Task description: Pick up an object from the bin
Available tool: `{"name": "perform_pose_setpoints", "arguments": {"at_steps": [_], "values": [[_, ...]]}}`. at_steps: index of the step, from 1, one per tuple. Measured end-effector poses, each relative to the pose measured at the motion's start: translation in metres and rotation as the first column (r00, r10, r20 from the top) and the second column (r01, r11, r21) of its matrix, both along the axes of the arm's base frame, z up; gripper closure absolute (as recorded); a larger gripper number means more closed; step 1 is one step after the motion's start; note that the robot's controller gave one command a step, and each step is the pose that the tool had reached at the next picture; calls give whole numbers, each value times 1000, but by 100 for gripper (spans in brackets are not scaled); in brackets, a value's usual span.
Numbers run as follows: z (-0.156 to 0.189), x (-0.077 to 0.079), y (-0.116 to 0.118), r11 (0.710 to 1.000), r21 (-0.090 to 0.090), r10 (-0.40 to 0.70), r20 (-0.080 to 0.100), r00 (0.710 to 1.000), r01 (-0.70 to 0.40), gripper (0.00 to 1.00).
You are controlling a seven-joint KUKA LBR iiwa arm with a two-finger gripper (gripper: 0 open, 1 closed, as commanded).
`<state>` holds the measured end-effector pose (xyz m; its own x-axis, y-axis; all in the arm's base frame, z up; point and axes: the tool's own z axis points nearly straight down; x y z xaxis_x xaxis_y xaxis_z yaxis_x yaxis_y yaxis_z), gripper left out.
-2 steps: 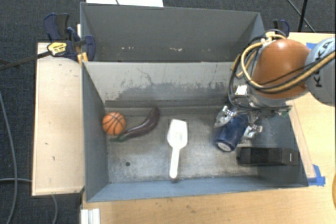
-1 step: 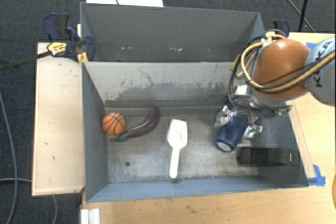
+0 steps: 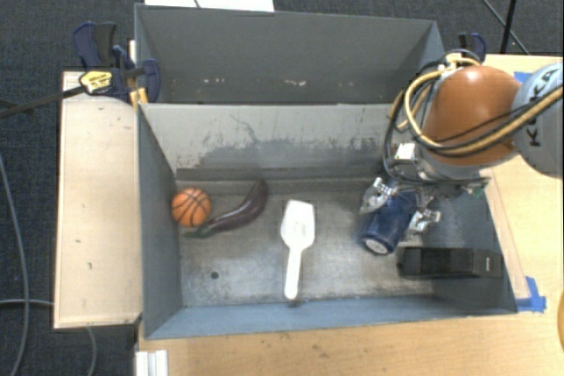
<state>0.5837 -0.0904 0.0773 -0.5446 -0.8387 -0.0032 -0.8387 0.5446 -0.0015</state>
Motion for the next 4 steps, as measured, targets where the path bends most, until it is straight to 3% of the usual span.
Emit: {"name": "perform_pose_setpoints", "arguments": {"at_steps": [4], "values": [[39, -3, 0, 1000, 1, -3, -5, 1000, 3, 100]]}}
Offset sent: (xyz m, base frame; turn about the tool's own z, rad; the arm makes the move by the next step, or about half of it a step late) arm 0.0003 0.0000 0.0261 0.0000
